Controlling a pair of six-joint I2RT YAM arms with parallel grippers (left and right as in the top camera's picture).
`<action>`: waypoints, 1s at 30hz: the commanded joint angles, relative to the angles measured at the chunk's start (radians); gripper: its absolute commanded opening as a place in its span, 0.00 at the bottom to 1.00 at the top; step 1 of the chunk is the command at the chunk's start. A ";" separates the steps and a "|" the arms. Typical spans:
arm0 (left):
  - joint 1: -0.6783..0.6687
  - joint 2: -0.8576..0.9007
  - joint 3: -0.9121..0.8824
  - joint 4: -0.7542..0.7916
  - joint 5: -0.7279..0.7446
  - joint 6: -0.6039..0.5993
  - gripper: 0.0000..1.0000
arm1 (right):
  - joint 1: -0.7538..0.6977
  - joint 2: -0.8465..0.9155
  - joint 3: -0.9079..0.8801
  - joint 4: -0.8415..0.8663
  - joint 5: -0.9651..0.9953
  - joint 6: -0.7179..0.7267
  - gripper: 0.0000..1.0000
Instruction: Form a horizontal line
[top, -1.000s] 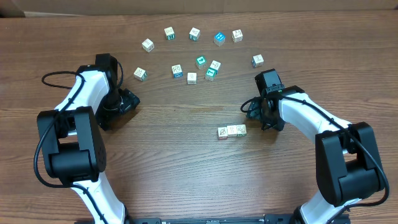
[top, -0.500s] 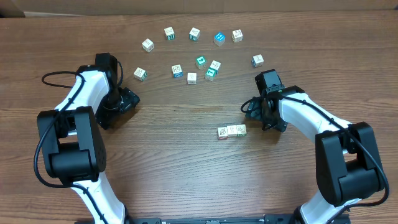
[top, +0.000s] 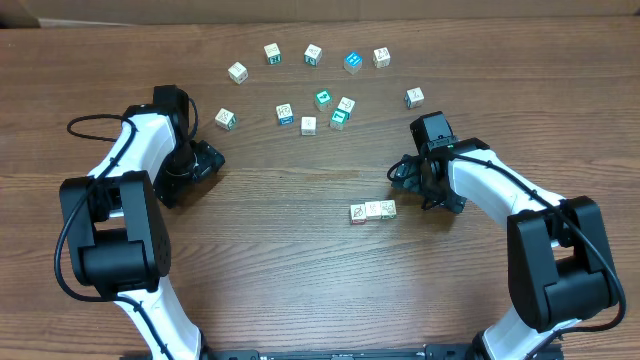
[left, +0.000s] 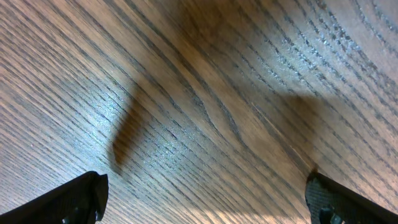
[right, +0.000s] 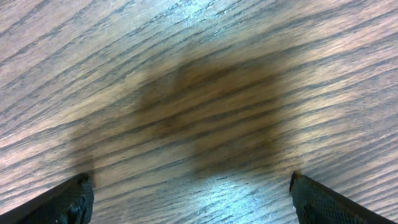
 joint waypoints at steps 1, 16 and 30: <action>-0.004 -0.006 -0.006 0.001 -0.020 0.011 0.99 | -0.009 0.029 -0.025 0.007 -0.005 0.003 0.99; -0.004 -0.006 -0.006 0.001 -0.020 0.011 0.99 | -0.009 0.029 -0.025 0.019 -0.005 -0.023 1.00; -0.004 -0.006 -0.006 0.001 -0.020 0.011 0.99 | -0.009 0.029 -0.025 0.029 0.001 -0.023 1.00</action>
